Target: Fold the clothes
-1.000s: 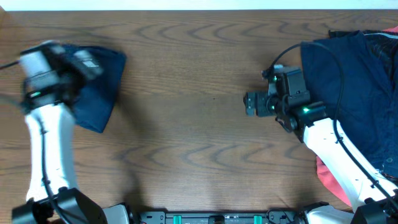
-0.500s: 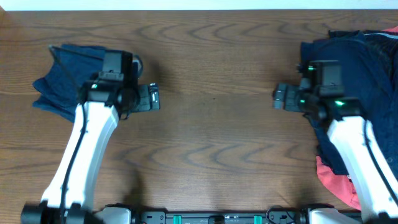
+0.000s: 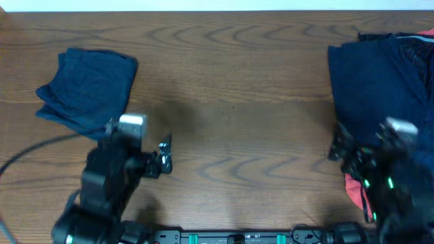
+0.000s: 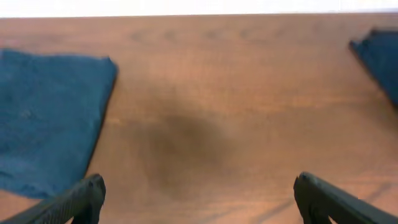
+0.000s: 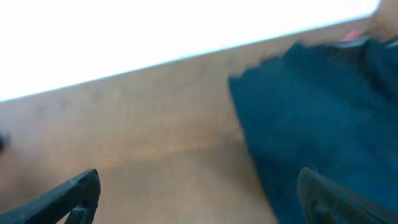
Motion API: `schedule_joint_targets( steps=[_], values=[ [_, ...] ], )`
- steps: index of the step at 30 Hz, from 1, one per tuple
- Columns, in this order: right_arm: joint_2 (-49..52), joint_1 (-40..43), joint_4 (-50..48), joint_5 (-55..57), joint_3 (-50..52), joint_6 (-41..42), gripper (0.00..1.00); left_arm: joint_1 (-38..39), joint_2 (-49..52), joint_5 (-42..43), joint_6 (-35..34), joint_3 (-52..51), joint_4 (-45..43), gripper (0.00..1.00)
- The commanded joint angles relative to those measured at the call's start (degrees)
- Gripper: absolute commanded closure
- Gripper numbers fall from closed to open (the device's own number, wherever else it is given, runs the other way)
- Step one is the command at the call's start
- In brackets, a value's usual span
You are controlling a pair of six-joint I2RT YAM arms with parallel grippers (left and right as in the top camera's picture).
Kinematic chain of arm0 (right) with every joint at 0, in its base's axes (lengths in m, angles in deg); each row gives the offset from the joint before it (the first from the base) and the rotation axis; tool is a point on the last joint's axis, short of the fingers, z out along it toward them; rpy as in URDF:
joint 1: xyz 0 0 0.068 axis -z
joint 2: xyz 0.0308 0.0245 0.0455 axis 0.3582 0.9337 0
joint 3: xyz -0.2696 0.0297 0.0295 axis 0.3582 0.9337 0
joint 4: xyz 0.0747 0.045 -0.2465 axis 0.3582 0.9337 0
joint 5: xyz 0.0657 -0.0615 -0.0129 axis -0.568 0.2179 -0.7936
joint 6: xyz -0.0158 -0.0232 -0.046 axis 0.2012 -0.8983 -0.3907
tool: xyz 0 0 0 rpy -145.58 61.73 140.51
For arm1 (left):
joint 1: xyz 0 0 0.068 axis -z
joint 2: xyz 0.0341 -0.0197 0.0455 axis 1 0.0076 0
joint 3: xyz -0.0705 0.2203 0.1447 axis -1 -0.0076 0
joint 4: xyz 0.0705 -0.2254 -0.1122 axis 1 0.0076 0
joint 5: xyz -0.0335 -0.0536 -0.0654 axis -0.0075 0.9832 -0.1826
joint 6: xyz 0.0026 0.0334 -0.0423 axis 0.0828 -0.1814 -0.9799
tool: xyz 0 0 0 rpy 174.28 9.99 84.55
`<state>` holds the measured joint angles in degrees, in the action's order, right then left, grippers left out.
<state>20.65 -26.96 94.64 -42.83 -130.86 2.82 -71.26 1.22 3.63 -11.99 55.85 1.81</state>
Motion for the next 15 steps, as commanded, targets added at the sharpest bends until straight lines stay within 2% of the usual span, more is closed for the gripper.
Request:
schedule_joint_targets(
  steps=[1, 6, 15],
  values=[
    [-7.0, -0.8, -0.2, 4.6, 2.4, 1.4, 0.01, 0.4, -5.1, -2.4, -0.8, -2.6, -0.6, 0.02],
    [-12.5, -0.8, 3.1, 4.6, 2.4, 1.4, 0.01, 0.4, -7.7, -2.4, -0.8, -2.6, 1.6, 0.02],
    [-12.8, -0.8, 14.4, 4.6, 2.5, 1.4, 0.01, 0.4, -7.1, -2.4, -0.8, -2.6, 2.6, 0.02]
  ],
)
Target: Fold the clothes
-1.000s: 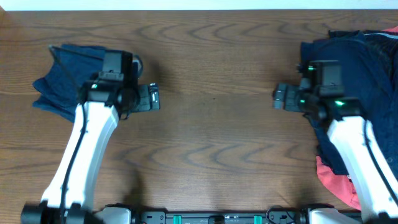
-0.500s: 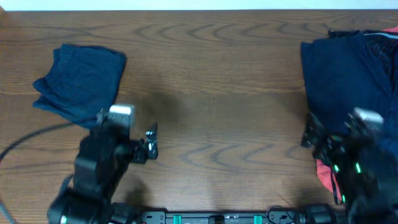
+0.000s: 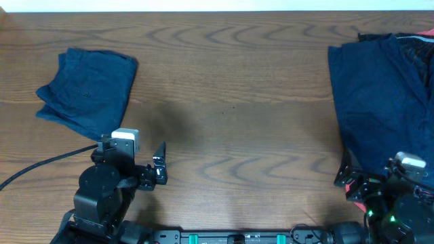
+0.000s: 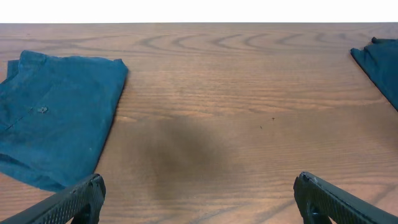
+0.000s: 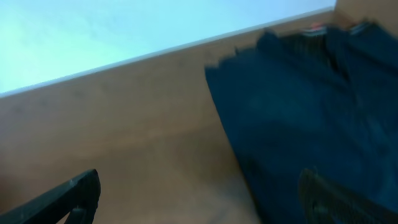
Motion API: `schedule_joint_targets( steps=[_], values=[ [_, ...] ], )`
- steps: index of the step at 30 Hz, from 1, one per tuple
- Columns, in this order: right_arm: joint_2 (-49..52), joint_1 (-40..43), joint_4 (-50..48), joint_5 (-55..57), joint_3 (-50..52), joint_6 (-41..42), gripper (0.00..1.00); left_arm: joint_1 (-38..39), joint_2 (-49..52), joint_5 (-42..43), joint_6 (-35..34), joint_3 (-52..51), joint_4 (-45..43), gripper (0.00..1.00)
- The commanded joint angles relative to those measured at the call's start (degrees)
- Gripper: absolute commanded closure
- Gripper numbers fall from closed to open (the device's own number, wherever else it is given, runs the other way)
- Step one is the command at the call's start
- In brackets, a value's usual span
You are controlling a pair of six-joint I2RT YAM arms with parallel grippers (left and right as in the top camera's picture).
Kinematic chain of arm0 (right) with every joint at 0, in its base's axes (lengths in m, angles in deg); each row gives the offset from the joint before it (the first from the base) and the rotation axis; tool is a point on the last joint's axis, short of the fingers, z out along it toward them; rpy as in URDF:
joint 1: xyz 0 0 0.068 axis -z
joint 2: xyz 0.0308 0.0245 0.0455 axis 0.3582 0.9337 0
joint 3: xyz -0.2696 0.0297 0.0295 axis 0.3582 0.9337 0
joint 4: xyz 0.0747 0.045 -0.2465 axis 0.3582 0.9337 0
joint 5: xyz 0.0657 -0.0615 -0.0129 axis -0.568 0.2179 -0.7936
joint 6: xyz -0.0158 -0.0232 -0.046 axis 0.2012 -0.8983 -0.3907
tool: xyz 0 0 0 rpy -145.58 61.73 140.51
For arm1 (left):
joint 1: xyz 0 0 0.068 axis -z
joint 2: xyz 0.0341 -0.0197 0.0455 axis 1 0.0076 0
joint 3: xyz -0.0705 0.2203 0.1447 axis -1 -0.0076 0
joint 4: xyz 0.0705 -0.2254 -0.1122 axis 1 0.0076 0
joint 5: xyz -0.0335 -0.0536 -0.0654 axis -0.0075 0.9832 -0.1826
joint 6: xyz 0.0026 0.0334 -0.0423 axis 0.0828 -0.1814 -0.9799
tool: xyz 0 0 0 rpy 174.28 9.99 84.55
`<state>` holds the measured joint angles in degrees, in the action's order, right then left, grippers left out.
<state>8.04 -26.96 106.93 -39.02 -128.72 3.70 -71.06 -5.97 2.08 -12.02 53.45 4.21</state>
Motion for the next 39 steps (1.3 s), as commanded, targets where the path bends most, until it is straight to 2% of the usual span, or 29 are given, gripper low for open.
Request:
schedule_joint_targets(
  steps=[1, 7, 19, 23, 28, 30, 39],
  values=[
    [-0.2, -0.8, 3.7, 0.7, 0.3, 0.5, 0.01, 0.2, 0.1, -0.9, -0.7, -0.2, 0.2, 0.02],
    [-0.2, -0.8, 13.9, 0.8, 0.3, 0.5, 0.01, 0.2, 0.1, -0.9, -0.7, -0.2, 0.2, 0.02],
    [-2.4, -0.8, 12.7, 1.2, 0.5, 0.9, 0.01, 0.2, 0.1, -0.9, -0.7, -0.2, 0.2, 0.02],
    [-6.0, -0.7, 8.5, 1.1, 3.8, -4.2, 0.01, 0.2, 0.1, -0.9, -0.7, -0.2, 0.2, 0.02],
    [-14.4, 0.7, -4.4, -1.1, 17.3, -7.3, 0.01, 0.2, 0.1, -0.9, -0.7, -0.2, 0.2, 0.02],
    [-13.9, 1.0, -10.5, -3.1, 21.4, -8.1, 0.01, 0.2, 0.1, -0.9, -0.7, -0.2, 0.2, 0.02],
    [-14.2, 1.0, -50.1, -4.4, 40.6, -14.6, 0.01, 0.2, 0.1, -0.9, -0.7, -0.2, 0.2, 0.02]
  ],
)
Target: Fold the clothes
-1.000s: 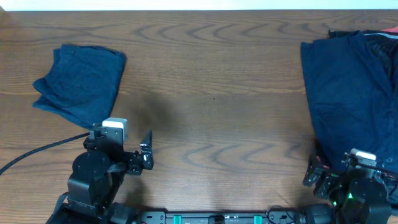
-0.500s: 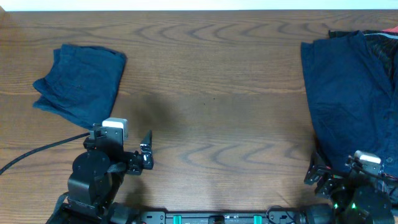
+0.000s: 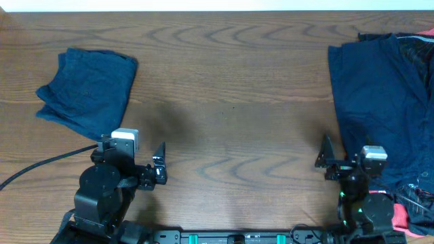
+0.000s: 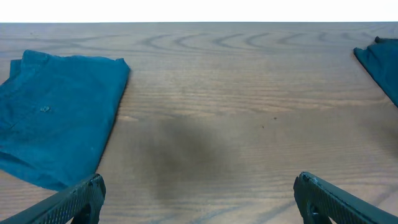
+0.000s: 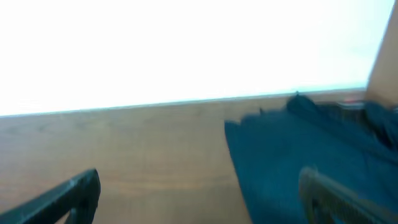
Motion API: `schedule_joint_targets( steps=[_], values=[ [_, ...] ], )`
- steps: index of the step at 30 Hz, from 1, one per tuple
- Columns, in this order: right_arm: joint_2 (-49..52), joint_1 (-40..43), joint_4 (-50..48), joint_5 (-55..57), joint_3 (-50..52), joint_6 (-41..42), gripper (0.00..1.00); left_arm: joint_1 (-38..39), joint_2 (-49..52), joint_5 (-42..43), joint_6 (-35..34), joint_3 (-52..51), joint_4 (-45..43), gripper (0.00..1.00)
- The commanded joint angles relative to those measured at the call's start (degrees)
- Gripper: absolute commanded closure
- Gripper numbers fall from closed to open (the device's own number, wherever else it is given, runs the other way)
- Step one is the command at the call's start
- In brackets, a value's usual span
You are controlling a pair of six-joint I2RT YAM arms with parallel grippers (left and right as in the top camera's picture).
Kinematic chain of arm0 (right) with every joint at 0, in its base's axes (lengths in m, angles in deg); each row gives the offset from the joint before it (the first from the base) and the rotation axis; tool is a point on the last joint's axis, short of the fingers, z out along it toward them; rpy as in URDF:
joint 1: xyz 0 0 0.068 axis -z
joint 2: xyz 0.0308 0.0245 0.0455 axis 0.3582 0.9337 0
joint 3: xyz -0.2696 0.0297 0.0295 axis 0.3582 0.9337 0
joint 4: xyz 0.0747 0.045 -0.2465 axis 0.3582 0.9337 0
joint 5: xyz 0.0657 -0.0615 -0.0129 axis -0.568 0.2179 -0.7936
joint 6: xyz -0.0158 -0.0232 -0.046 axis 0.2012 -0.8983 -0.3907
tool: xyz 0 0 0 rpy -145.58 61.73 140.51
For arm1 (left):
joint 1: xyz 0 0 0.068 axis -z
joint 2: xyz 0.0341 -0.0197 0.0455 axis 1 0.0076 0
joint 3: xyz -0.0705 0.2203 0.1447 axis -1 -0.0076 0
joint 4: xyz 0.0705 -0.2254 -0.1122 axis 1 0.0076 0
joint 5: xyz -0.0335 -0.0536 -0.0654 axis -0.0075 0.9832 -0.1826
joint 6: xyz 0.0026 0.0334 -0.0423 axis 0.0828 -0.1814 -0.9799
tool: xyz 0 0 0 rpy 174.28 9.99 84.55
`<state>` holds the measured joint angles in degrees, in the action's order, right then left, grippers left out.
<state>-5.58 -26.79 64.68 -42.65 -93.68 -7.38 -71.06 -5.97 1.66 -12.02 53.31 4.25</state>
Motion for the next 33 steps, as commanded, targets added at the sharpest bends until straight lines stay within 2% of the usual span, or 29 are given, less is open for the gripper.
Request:
schedule_joint_targets(
  steps=[1, 4, 9, 33],
  values=[
    [-0.5, 0.8, -11.4, -0.8, 7.6, -3.5, 0.01, 0.2, 0.1, -0.5, -0.7, -0.1, 0.1, 0.02],
    [-0.5, 0.8, -11.7, -0.5, 8.3, -3.7, 0.01, 0.2, 0.1, -0.5, -0.7, -0.1, 0.1, 0.02],
    [-0.5, 0.8, -6.9, -1.0, 8.3, -3.5, 0.01, 0.2, 0.1, -0.5, -0.7, -0.1, 0.1, 0.02],
    [-0.3, 0.8, -7.0, -1.0, 8.3, -3.5, 0.01, 0.2, 0.1, -0.5, -0.7, -0.1, 0.1, 0.02]
  ],
)
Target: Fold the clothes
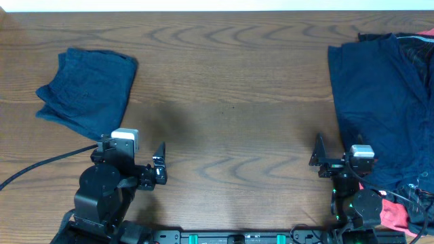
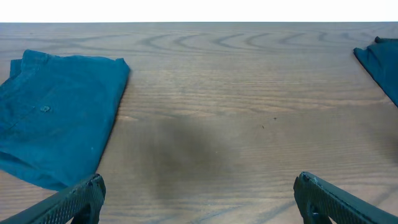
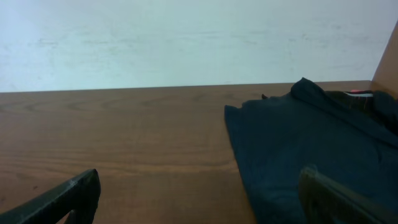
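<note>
A folded blue garment [image 1: 87, 88] lies at the table's far left, also in the left wrist view [image 2: 53, 118]. A heap of dark navy clothes [image 1: 383, 102] covers the right end, seen from the right wrist too [image 3: 305, 143]. My left gripper [image 1: 132, 169] rests near the front edge, just below the folded piece, open and empty [image 2: 196, 199]. My right gripper [image 1: 339, 163] sits low at the front right beside the heap's near edge, open with nothing between its fingers [image 3: 199, 196].
A red garment [image 1: 390, 215] pokes out at the front right corner by the right arm. A black cable [image 1: 41, 159] runs off the left edge. The wooden table [image 1: 230, 102] stretches between the two piles.
The right arm has shifted slightly left and settled at the front edge; its camera view is now sharp. The left arm and both piles of clothes are unchanged.
Both arms were out over the table, the left by the folded blue piece, the right over the navy heap. Then both stood lower near the front edge. The left has stayed put since, while the right moved left off the heap and settled, open.
</note>
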Motion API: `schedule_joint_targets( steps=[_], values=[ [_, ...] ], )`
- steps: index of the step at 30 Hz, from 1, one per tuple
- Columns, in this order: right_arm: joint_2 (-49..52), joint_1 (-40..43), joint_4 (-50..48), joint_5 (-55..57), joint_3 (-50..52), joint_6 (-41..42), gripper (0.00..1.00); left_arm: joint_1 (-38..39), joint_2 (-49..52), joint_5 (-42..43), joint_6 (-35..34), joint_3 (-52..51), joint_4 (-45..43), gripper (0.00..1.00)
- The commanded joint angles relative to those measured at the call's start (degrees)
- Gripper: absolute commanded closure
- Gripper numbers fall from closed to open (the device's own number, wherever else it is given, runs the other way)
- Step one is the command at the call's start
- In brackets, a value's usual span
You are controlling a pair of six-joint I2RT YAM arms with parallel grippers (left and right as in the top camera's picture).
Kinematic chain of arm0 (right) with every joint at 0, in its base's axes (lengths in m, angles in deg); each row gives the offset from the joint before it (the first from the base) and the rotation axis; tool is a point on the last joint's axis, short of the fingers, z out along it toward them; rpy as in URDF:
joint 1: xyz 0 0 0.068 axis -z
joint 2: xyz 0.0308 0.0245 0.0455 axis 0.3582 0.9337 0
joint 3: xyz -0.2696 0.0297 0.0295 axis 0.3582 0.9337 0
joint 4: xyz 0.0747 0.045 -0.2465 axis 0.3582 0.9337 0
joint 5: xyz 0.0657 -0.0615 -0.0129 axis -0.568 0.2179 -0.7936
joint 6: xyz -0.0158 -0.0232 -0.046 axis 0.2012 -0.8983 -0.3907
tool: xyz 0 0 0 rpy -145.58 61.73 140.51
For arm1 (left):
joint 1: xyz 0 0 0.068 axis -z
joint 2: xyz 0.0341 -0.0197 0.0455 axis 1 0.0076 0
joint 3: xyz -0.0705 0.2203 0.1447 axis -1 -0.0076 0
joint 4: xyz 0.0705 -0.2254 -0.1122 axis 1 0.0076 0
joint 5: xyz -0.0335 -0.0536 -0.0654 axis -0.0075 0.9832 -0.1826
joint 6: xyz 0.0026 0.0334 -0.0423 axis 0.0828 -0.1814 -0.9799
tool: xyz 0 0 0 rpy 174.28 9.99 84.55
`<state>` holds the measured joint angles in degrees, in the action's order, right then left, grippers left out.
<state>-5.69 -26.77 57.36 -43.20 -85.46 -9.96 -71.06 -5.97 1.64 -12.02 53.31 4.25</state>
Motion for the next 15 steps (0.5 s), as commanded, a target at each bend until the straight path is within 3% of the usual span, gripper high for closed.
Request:
schedule_joint_targets(
  steps=[1, 4, 10, 15],
  values=[
    [-0.2, 0.8, 0.3, -0.5, 0.1, -0.9, 0.01, 0.2, 0.1, -0.5, -0.7, -0.1, 0.1, 0.02],
    [-0.2, 0.8, 0.3, -0.5, 0.1, -0.9, 0.01, -0.6, 0.0, -0.7, -0.5, -0.1, 1.7, 0.02],
    [-0.2, 0.8, 0.3, -0.5, 0.1, -0.9, 0.01, -13.0, -0.3, 2.9, -0.5, -2.0, 6.5, 0.02],
    [-0.2, 0.8, 0.3, -0.5, 0.1, -0.9, 0.01, -17.6, -4.1, 3.0, -0.5, -8.6, 5.6, 0.02]
  ],
)
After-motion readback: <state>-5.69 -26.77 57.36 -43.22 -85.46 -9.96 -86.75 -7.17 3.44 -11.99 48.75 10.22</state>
